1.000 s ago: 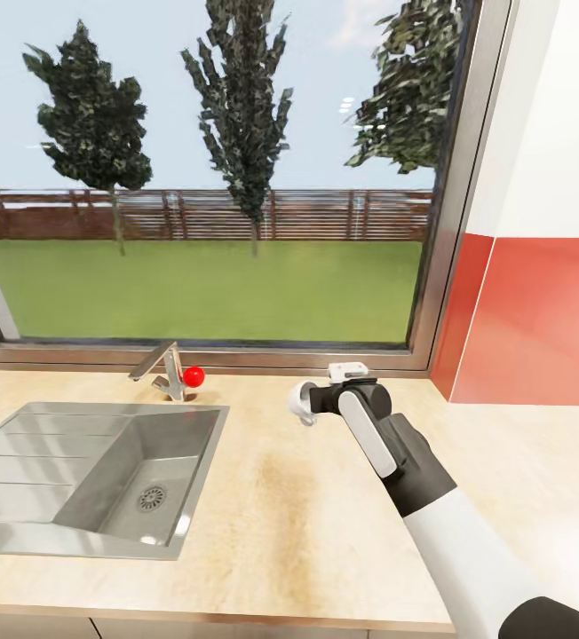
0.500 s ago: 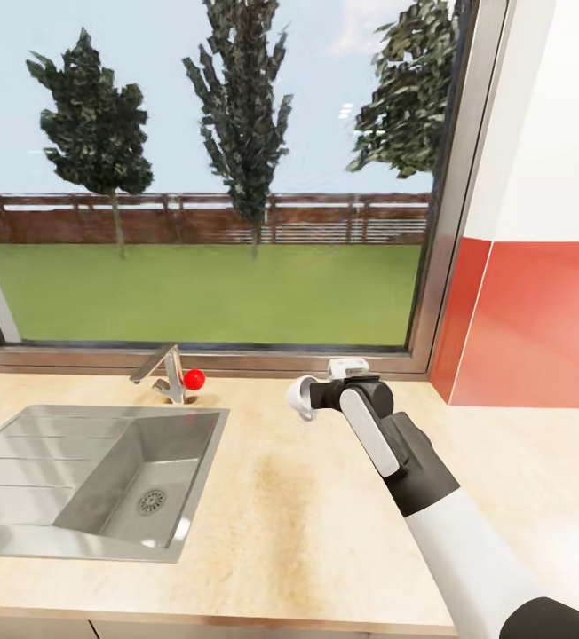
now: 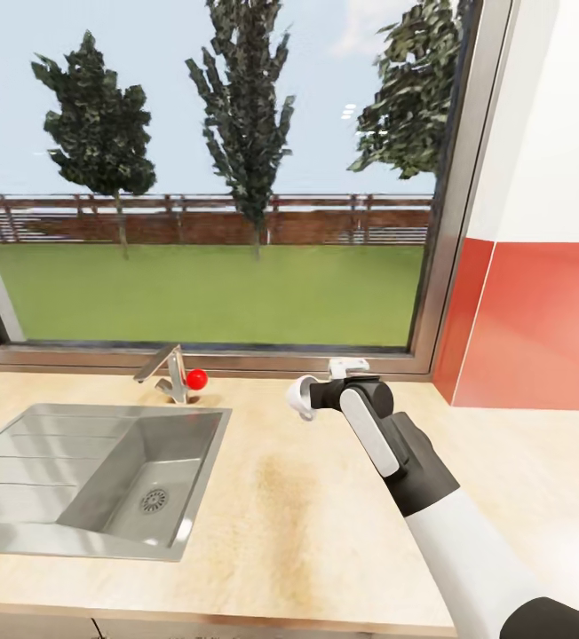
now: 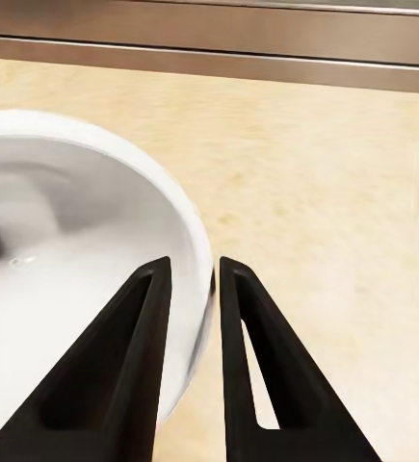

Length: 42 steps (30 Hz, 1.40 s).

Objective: Set up a coffee station on the kitchen countertop: keep the coffee maker on the countertop, move the bottle of coffee from the kitchen shelf to the counter next to the coffee maker, place a paper coffee filter on top of the coffee maker, put the saucer next to the coffee maker with the coffee cup on the saucer, and place the electric kettle next to the coffee maker.

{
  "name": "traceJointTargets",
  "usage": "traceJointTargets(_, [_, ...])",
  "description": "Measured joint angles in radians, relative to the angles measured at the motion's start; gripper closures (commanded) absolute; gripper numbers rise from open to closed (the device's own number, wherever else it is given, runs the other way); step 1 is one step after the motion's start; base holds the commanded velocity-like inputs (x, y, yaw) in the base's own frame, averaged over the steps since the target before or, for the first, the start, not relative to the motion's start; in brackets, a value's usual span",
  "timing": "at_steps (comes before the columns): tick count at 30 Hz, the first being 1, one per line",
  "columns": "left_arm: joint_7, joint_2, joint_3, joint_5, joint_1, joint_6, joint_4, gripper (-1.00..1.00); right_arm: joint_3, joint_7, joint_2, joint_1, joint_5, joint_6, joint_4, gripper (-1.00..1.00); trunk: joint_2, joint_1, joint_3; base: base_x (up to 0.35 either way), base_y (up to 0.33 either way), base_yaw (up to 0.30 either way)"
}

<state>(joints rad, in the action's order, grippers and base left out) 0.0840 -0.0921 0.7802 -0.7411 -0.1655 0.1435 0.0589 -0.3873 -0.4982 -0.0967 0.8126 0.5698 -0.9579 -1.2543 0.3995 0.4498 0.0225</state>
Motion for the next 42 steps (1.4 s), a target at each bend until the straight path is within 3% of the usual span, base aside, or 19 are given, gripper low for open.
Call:
traceJointTargets(14, [0.0,0.001,0.0,0.0,0.002,0.014,0.002,-1.0,0.0,0.0,-0.001,0.0,0.0,0.0,0.0,1.0,0.0,0.0,0.0,-0.207,-0.137,0.255])
traceJointTargets(19, [-0.003,0.002,0.007,0.017,0.019,0.135,0.002,-1.0,0.0,0.0,-0.002,0.0,0.0,0.0,0.0,1.0,0.0,0.0,0.0,-0.305,-0.116,0.239])
traceJointTargets(23, [-0.013,-0.003,0.009,0.069,0.075,0.246,0.003,-1.0,0.0,0.0,-0.003,0.0,0.0,0.0,0.0,1.0,0.0,0.001,0.0,-0.311,-0.092,0.177])
traceJointTargets(29, [-0.027,-0.02,0.01,0.092,0.134,0.379,0.034,-1.0,0.0,0.002,-0.001,0.0,0.001,0.0,0.0,1.0,0.0,0.0,0.0,-0.278,-0.059,0.058])
traceJointTargets(33, [-0.086,-0.043,0.006,0.095,0.143,0.423,0.079,-1.0,0.0,0.002,-0.002,0.0,0.001,0.0,-0.001,1.0,0.0,0.0,0.0,-0.065,-0.009,0.006])
traceJointTargets(36, [-0.168,-0.071,0.013,0.111,0.146,0.431,0.106,-1.0,0.0,0.002,-0.002,0.0,0.001,0.0,-0.007,1.0,0.0,0.0,0.0,-0.017,-0.002,0.002])
traceJointTargets(38, [-0.256,-0.099,0.023,0.171,0.155,0.429,0.118,-1.0,0.0,0.002,-0.003,0.0,0.001,0.0,-0.016,1.0,0.0,0.0,0.0,-0.006,-0.001,0.001])
traceJointTargets(42, [-0.433,-0.164,0.031,0.331,0.172,0.42,0.125,-1.0,0.0,0.0,-0.003,0.0,0.001,0.0,-0.021,1.0,0.0,0.0,0.0,-0.002,0.0,0.042])
